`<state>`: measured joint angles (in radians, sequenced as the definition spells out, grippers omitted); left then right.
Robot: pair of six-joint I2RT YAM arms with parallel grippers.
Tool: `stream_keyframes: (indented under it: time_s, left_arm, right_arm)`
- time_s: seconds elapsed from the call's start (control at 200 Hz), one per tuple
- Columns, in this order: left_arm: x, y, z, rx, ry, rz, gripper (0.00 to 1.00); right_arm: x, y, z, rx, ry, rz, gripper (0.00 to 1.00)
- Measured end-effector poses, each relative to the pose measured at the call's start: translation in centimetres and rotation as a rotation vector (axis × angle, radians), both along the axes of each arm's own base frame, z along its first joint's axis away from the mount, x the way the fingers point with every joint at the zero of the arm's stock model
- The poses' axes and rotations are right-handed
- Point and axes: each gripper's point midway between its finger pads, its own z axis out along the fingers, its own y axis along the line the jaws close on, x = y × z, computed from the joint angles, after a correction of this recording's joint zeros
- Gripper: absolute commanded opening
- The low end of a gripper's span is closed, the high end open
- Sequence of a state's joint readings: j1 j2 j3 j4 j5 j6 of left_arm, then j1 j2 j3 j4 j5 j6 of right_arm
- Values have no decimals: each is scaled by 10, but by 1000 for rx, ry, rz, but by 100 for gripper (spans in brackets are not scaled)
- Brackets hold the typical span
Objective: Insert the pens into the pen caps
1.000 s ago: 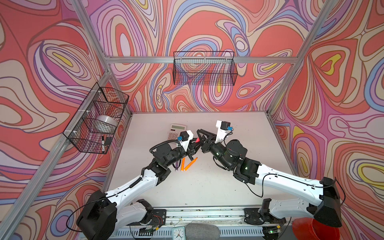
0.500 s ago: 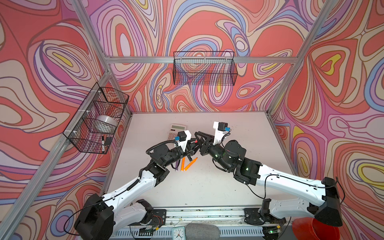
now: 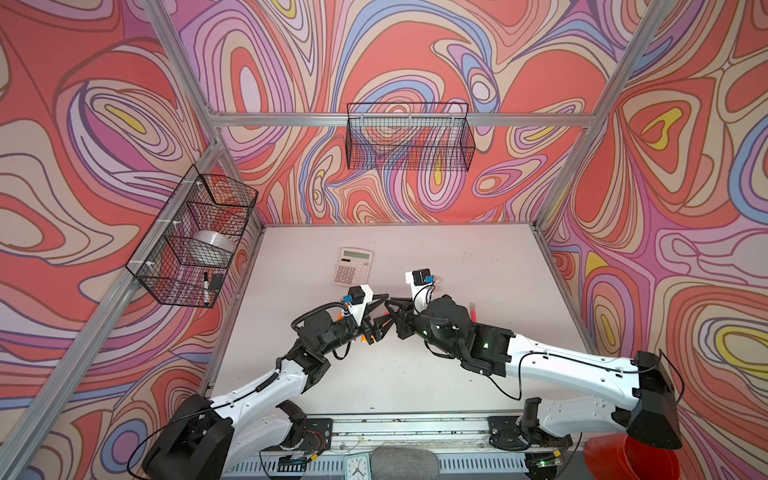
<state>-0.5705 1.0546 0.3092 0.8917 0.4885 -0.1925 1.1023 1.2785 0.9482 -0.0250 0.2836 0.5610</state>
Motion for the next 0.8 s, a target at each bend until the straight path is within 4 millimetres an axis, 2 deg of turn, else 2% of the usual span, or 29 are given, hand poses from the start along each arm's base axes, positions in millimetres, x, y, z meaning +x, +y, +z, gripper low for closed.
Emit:
stream_keyframes:
  time_s: [0.055, 0.165, 0.31, 0.396, 0.471, 0.551, 0.641, 0.721, 0.801]
  left_arm:
    - [1, 5, -16, 17, 33, 27, 100]
    - [5, 13, -34, 42, 80, 80, 100]
    - [18, 25, -40, 38, 133, 168, 100]
    - [26, 32, -49, 54, 225, 234, 100]
    - [43, 46, -55, 64, 363, 367, 100]
    - [58, 61, -48, 77, 479, 503, 100]
    - [68, 75, -24, 69, 550, 620, 100]
    - [70, 85, -9, 71, 591, 683, 100]
    - [68, 92, -3, 82, 639, 727, 100]
  right_arm:
    - [0, -5, -16, -36, 28, 0, 0]
    - [8, -23, -45, -99, 73, -36, 0]
    - [17, -64, -95, -235, 170, -108, 0]
    - [26, -87, -113, -294, 214, -158, 0]
    - [35, -103, -124, -329, 245, -193, 0]
    - [42, -116, -138, -372, 282, -215, 0]
    - [47, -128, -157, -424, 332, -229, 0]
    - [50, -140, -175, -464, 388, -237, 0]
    - [54, -154, -187, -496, 428, -262, 0]
